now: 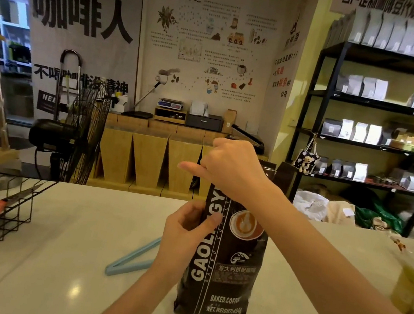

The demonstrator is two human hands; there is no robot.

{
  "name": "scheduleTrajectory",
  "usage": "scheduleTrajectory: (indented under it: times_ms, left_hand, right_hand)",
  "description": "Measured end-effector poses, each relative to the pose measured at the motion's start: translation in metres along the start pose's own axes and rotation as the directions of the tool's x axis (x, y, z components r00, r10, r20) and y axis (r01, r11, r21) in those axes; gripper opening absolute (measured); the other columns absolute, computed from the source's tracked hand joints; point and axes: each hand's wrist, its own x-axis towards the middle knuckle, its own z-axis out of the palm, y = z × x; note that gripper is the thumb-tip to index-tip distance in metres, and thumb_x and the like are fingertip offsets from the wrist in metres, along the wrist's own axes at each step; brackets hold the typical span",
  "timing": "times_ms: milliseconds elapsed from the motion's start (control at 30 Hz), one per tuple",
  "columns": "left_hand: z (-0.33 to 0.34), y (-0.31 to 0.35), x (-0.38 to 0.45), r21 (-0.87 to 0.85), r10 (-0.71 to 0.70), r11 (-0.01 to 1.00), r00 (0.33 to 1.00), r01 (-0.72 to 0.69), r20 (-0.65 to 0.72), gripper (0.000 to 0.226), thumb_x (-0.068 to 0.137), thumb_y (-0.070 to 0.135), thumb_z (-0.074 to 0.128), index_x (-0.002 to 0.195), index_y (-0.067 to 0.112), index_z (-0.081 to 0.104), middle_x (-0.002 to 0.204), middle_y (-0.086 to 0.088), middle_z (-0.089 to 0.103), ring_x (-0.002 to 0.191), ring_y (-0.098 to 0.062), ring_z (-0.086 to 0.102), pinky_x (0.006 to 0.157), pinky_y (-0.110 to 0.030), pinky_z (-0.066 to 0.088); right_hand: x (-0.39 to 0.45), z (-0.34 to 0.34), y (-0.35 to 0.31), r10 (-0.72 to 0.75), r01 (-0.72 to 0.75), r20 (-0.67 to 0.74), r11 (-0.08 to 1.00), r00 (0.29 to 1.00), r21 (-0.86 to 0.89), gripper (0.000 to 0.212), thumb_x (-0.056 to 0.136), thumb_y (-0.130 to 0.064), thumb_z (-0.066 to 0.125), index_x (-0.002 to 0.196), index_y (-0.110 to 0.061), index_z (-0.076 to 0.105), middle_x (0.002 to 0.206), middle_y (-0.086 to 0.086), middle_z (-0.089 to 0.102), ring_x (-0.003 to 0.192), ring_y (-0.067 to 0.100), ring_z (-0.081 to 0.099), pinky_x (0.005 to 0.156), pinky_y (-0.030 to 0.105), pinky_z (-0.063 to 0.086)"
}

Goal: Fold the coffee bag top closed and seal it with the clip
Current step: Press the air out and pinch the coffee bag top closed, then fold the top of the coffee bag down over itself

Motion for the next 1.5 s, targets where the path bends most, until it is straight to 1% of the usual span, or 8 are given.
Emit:
scheduleTrajectory:
  times_ms: [233, 467, 600, 667, 767, 967, 1133, 1500]
  left_hand:
    - [0.003, -0.006, 0.001, -0.049, -0.052, 0.998, 0.996, 0.049, -0.072, 0.004, 0.075, 0.015, 0.065, 0.076, 0.019, 0.064, 0.073, 0.001, 0.075, 0.073, -0.02, 0.071, 0.064, -0.03, 0.057]
    - [0.0, -0.002, 0.011, -0.013, -0.04, 0.999, 0.999, 0.04, -0.029, 0.011, 0.077, 0.013, 0.063, 0.084, 0.021, 0.06, 0.079, -0.002, 0.075, 0.073, -0.017, 0.071, 0.062, -0.03, 0.057]
    - [-0.001, 0.012, 0.017, 0.007, 0.009, 1.0, 0.997, -0.01, 0.075, 0.051, 0.066, 0.02, 0.068, 0.109, 0.033, 0.045, 0.095, -0.002, 0.071, 0.084, -0.017, 0.07, 0.064, -0.03, 0.058]
    - [0.002, 0.025, 0.025, 0.121, 0.033, 0.991, 0.989, -0.051, 0.145, 0.064, 0.055, 0.027, 0.074, 0.111, 0.036, 0.045, 0.102, 0.002, 0.068, 0.091, -0.011, 0.068, 0.07, -0.026, 0.055]
    - [0.012, 0.037, 0.039, 0.235, 0.017, 0.97, 0.987, -0.056, 0.163, 0.071, 0.047, 0.03, 0.079, 0.112, 0.026, 0.051, 0.104, 0.001, 0.068, 0.092, -0.012, 0.067, 0.079, -0.033, 0.054]
    - [0.018, 0.039, 0.046, 0.261, -0.046, 0.965, 0.991, 0.011, 0.128, 0.045, 0.051, 0.017, 0.083, 0.091, 0.023, 0.063, 0.087, 0.002, 0.073, 0.08, -0.013, 0.07, 0.074, -0.034, 0.054]
    - [0.019, 0.038, 0.043, 0.196, 0.059, 0.979, 0.998, -0.06, 0.011, 0.033, 0.054, 0.001, 0.081, 0.076, 0.019, 0.065, 0.061, 0.011, 0.073, 0.062, -0.007, 0.07, 0.052, -0.019, 0.055]
    - [0.018, 0.033, 0.042, 0.189, 0.2, 0.964, 0.978, -0.186, -0.062, 0.033, 0.061, 0.006, 0.078, 0.08, 0.029, 0.063, 0.073, 0.012, 0.072, 0.077, -0.009, 0.07, 0.061, -0.016, 0.054]
  right_hand:
    - [-0.001, 0.008, 0.001, 0.005, -0.005, -0.024, 1.0, 1.0, -0.004, 0.058, 0.09, -0.051, 0.03, 0.05, -0.011, 0.044, 0.051, -0.002, 0.041, 0.069, 0.016, 0.047, 0.053, 0.026, 0.038]
    - [-0.031, 0.003, 0.014, 0.278, -0.083, -0.525, 0.928, 0.804, 0.364, 0.045, 0.084, -0.045, 0.048, 0.117, -0.013, 0.052, 0.119, 0.004, 0.059, 0.116, 0.018, 0.046, 0.1, 0.031, 0.033]
    - [-0.091, 0.038, 0.014, 0.781, -0.165, -0.101, 0.253, 0.616, 0.953, 0.057, 0.076, -0.042, 0.062, 0.125, -0.03, 0.036, 0.13, -0.014, 0.046, 0.124, 0.008, 0.041, 0.106, 0.035, 0.037]
    - [-0.114, 0.062, 0.011, 0.754, -0.211, 0.203, -0.087, 0.625, 0.974, 0.072, 0.066, -0.044, 0.067, 0.129, -0.03, 0.035, 0.135, -0.007, 0.047, 0.126, 0.013, 0.043, 0.105, 0.038, 0.039]
    - [-0.127, 0.081, 0.0, 0.542, -0.305, 0.397, -0.255, 0.741, 0.918, 0.076, 0.05, -0.042, 0.077, 0.119, -0.025, 0.05, 0.117, -0.003, 0.066, 0.107, 0.014, 0.062, 0.087, 0.031, 0.052]
    - [-0.127, 0.081, -0.003, 0.514, -0.318, 0.395, -0.235, 0.762, 0.919, 0.053, 0.057, -0.011, 0.083, 0.102, -0.023, 0.059, 0.083, -0.015, 0.075, 0.083, 0.005, 0.069, 0.062, 0.014, 0.053]
    - [-0.126, 0.076, -0.007, 0.512, -0.348, 0.39, -0.181, 0.765, 0.92, 0.056, 0.05, -0.026, 0.082, 0.1, -0.027, 0.06, 0.086, -0.013, 0.074, 0.085, 0.004, 0.069, 0.066, 0.017, 0.054]
    - [-0.129, 0.077, -0.011, 0.534, -0.307, 0.384, -0.232, 0.753, 0.923, 0.044, 0.06, -0.016, 0.081, 0.099, -0.024, 0.062, 0.087, -0.008, 0.074, 0.083, 0.01, 0.07, 0.066, 0.02, 0.055]
